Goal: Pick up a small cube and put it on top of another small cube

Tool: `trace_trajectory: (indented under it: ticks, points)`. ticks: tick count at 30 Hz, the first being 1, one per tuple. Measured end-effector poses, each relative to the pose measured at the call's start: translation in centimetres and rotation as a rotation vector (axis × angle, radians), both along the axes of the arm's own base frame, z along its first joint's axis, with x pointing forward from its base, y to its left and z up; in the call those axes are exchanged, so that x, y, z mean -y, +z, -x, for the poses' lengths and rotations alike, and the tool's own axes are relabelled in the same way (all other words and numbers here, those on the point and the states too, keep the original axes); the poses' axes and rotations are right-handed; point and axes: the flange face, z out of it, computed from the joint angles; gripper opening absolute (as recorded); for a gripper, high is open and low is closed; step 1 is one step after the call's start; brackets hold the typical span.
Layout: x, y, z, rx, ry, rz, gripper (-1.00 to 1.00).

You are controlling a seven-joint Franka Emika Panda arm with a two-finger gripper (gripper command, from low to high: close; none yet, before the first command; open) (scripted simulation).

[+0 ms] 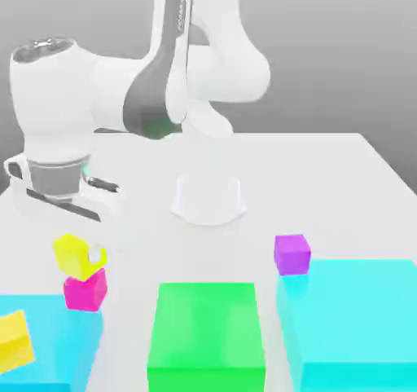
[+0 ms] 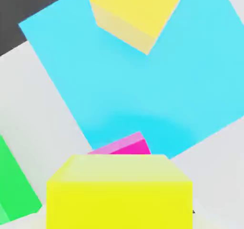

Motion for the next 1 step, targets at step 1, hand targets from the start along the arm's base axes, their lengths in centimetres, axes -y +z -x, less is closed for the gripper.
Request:
trace_trajectory:
  ticks: [1]
  points:
    - [0.00, 0.00, 0.00, 0.000, 0.000, 0.000, 1.00]
